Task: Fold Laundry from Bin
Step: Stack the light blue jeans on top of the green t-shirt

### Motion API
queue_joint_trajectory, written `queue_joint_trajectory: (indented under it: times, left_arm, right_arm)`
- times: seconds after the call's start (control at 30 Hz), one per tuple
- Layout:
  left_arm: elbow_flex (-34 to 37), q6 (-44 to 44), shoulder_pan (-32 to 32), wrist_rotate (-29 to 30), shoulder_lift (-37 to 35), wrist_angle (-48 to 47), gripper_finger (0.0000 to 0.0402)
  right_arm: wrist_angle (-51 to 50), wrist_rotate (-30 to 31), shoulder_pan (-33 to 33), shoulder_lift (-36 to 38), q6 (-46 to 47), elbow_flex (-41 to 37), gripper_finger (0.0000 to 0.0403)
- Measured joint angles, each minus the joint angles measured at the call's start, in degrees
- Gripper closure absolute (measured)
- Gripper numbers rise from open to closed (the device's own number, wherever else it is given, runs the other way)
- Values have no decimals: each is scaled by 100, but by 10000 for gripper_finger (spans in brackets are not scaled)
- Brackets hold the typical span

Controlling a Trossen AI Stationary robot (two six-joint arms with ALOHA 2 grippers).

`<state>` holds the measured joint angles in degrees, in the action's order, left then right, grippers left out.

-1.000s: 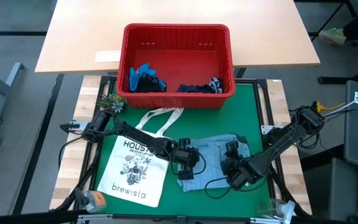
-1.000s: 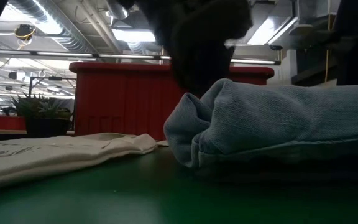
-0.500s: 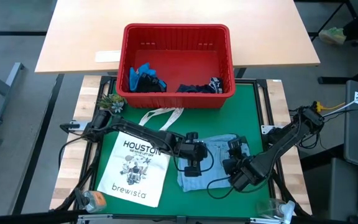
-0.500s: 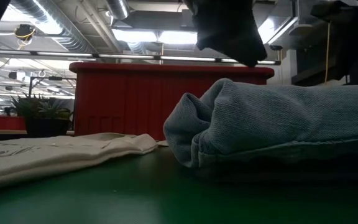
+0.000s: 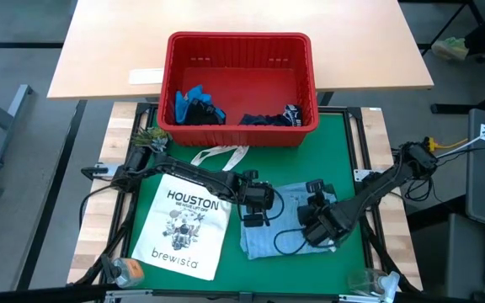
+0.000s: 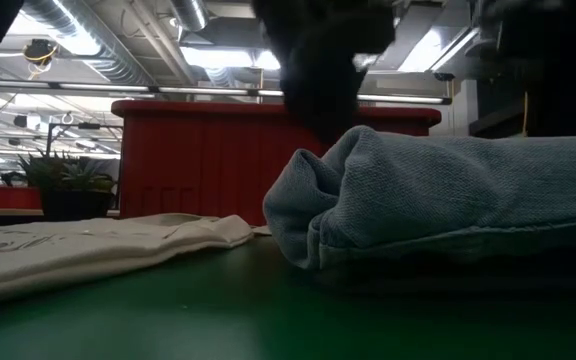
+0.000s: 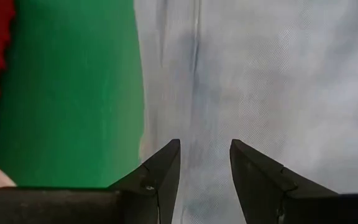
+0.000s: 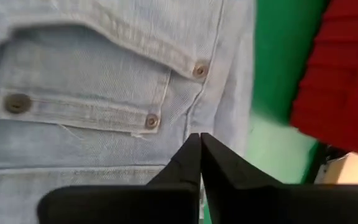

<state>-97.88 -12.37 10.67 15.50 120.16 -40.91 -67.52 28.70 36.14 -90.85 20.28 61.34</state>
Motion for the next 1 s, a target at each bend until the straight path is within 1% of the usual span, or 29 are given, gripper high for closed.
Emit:
queue_joint_trajectory:
  times: [0.1,0.17,0.27,0.37,0.5,0.57,0.67,0.77,0.87,1.0]
  left_arm:
    - [374,-98,-25,8,0,82,266]
    - [638,-101,-28,9,0,247,266]
    - [991,-100,-61,9,-4,669,266]
    - [1335,-100,-106,20,-20,1307,266]
    - [1586,-99,-174,39,-22,2063,266]
    - [1596,-102,-183,18,-22,2239,266]
    - [1477,-100,-183,12,-15,2262,266]
    - [1201,-100,-164,-23,-9,2021,266]
    - [679,-26,-149,-49,-8,1315,266]
    - [-245,289,-154,-14,-7,-74,266]
  right_arm:
    - [253,-302,-73,0,-3,-321,376]
    - [488,-493,-102,0,1,-564,374]
    - [835,-586,-93,0,-1,-923,384]
    - [1062,-633,-93,10,1,-1200,397]
    - [953,-793,-91,20,-5,-1346,396]
    - [791,-945,-91,20,-5,-1348,394]
    - [499,-1114,-85,12,-5,-1353,398]
    - [343,-1157,-87,10,-38,-1352,400]
    - [176,-1257,-91,-4,-235,-1195,398]
    - [-370,-1382,-92,-7,-284,-690,400]
